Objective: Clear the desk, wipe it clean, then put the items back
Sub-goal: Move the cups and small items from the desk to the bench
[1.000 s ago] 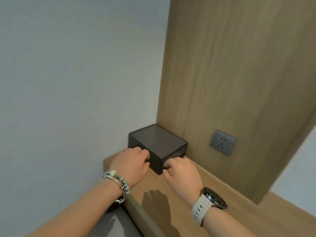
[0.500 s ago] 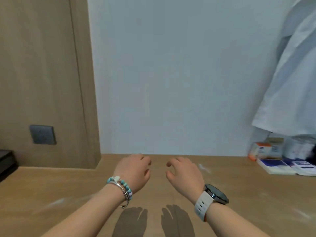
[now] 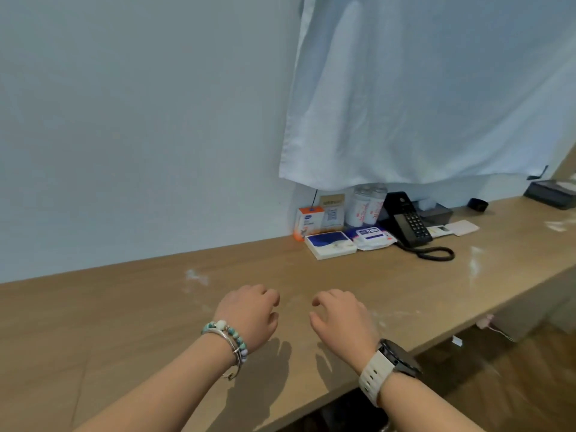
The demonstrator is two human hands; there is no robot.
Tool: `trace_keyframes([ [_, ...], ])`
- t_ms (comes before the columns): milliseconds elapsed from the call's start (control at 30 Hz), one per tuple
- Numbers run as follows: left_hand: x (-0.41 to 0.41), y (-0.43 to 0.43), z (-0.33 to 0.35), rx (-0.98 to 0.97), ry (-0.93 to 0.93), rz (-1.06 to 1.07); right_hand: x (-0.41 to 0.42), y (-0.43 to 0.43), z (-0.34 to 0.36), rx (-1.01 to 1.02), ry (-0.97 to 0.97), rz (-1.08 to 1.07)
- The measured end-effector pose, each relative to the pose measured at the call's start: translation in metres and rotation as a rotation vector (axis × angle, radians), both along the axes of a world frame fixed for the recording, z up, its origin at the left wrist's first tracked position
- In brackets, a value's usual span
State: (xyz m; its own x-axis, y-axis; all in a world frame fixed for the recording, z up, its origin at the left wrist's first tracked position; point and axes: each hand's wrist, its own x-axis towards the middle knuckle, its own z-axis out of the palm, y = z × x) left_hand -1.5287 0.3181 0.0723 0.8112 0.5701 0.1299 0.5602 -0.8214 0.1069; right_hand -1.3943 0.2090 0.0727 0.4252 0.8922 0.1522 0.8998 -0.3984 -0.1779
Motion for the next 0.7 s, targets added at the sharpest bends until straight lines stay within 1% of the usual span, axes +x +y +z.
trace_keyframes([
  [233,0.131,0.014,-0.018,-0.073,0.014,-0.108,0.121,-0.002,-0.025,-0.027,0.075,-0.158],
  [433,0.233,0.008,-0.023,-0.108,0.1,-0.209,0.212,-0.014,-0.043,-0.074,0.123,-0.251],
  [567,0.299,0.002,-0.029,-0.121,0.126,-0.214,0.278,-0.022,-0.048,-0.081,0.114,-0.254],
  [700,0.377,-0.007,-0.035,-0.108,0.12,-0.156,0.363,-0.03,-0.053,-0.075,0.1,-0.202],
])
